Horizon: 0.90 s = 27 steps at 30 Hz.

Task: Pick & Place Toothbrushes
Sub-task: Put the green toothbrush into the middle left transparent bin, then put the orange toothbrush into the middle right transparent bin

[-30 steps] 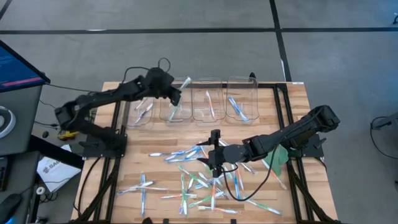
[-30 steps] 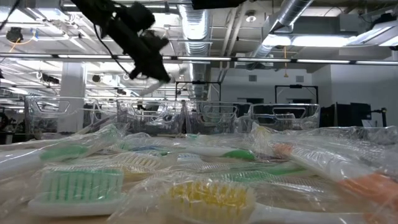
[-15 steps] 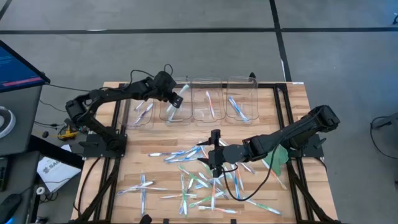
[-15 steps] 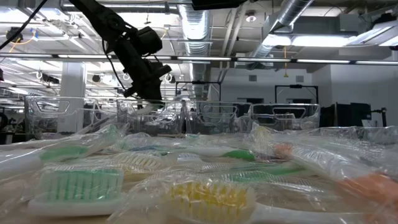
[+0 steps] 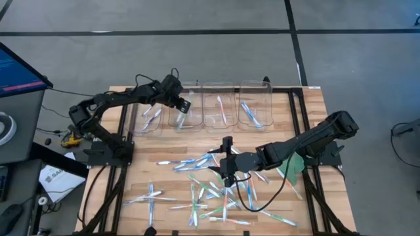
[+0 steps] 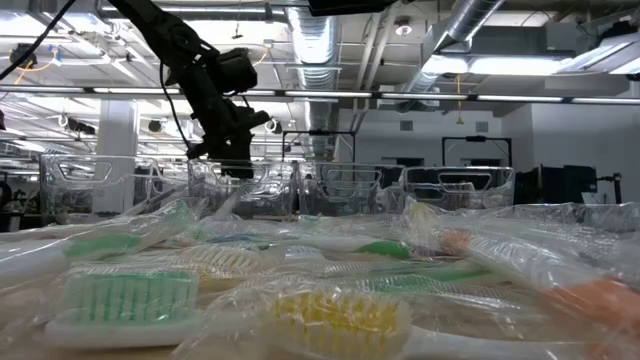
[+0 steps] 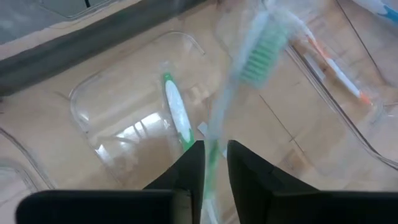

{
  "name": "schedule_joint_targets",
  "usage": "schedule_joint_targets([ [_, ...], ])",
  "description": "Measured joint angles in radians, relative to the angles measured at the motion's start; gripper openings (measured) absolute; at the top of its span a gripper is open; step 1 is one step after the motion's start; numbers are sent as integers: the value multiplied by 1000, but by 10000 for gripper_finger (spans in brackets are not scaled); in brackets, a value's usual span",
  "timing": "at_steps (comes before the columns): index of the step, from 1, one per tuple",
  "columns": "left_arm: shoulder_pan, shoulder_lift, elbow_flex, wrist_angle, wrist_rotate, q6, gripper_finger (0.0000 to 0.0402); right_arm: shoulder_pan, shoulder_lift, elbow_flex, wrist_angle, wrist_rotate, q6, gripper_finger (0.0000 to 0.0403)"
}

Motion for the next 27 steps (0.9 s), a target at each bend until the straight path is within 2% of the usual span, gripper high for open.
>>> schedule_joint_targets([
  [5,0,0,0,-5,0,4,78,0,0,0,0,0,0,270],
  [9,0,-6,0,15,0,68,86,0,0,0,-11,-1,21,270],
  [16,-38,-144,0,5,11,128,92,1,0,0,-105,-2,62,270],
  [21,-160,-308,-9,-5,12,129,92,15,0,0,-122,-4,175,270],
  [27,-405,-504,-109,6,18,119,92,15,0,0,-194,-78,412,270],
])
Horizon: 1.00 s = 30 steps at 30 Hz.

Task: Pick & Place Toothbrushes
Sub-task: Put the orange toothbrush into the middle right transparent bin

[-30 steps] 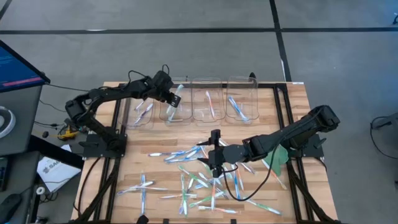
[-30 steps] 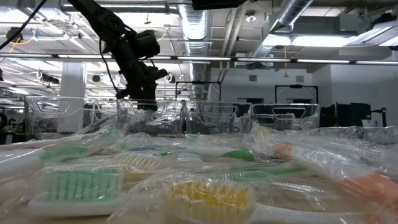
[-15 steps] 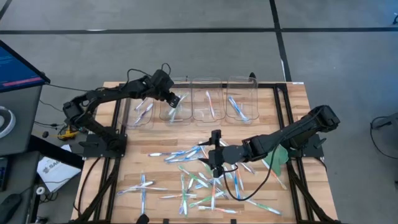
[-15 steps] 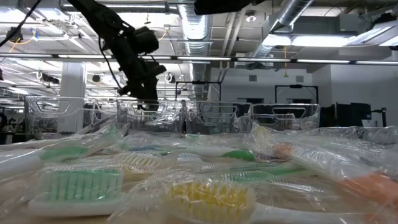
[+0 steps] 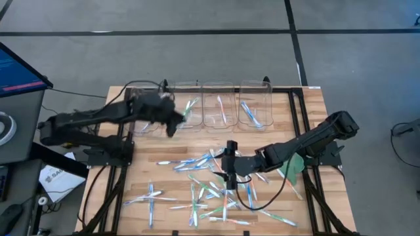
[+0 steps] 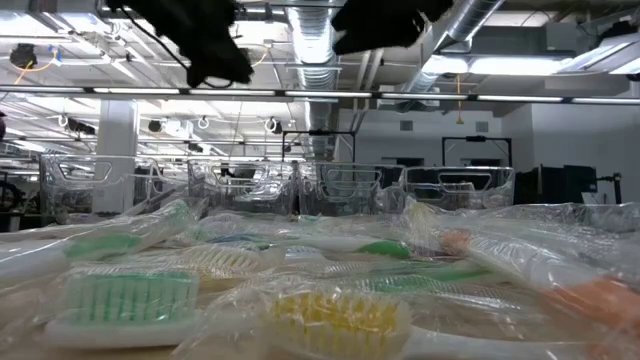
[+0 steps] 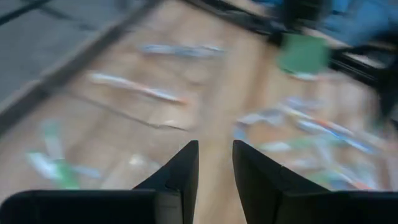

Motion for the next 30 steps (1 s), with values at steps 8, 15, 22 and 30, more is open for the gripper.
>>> schedule_joint_targets([
  [8,-335,-170,-243,258,0,-51,92,-34,30,-1,-193,-2,358,270],
  [15,-471,-184,-440,575,-3,-45,92,-106,149,-1,-169,-6,287,270],
  [22,-480,-184,-526,653,-26,-44,92,-168,247,0,-160,-112,287,270],
  [30,-479,-184,-559,690,-76,-43,92,-173,263,0,-183,-183,284,270],
])
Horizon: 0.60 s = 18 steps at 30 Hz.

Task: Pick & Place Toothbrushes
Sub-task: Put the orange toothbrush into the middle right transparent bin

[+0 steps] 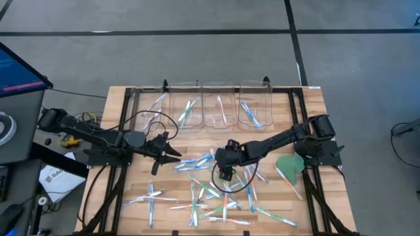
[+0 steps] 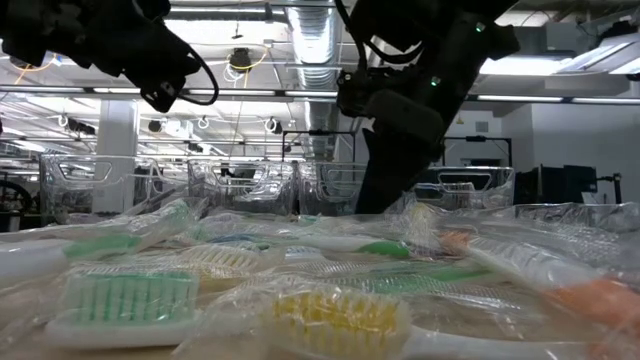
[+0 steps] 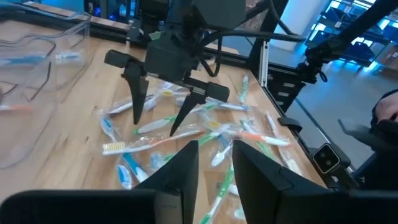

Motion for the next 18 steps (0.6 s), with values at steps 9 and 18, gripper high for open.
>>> schedule_joint_targets([
  [9,0,18,0,19,-36,-3,92,0,28,-2,17,-2,-2,270],
  [18,-3,165,0,161,-49,-52,92,-10,101,5,78,-43,-19,270],
])
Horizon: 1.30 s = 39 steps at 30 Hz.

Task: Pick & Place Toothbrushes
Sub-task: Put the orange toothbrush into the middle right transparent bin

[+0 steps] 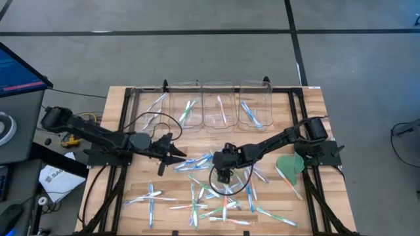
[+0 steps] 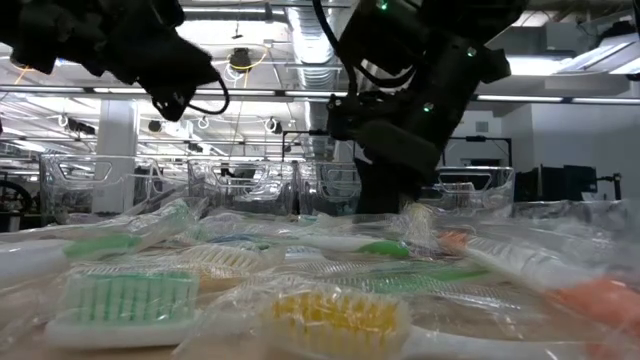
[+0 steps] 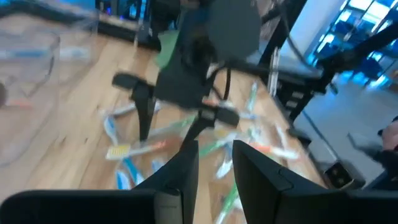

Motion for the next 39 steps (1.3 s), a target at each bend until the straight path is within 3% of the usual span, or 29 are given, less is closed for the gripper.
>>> schedule_joint_targets([
  [5,0,103,0,47,-3,0,92,-8,5,0,14,-12,-7,265],
  [9,-2,191,0,97,-3,-4,92,-8,6,-1,12,-7,-7,232],
  [12,-10,246,0,129,-3,-7,92,-8,6,-1,8,-9,-7,183],
  [19,-44,338,0,149,-2,-7,92,-7,-13,-1,-14,-14,-33,23],
  [25,-52,401,0,175,1,0,92,8,-19,106,-247,58,-6,35],
  [30,-52,425,0,194,1,30,92,47,-20,276,-491,151,2,16],
  [39,-52,425,0,195,2,30,92,22,-23,649,-917,441,43,18],
])
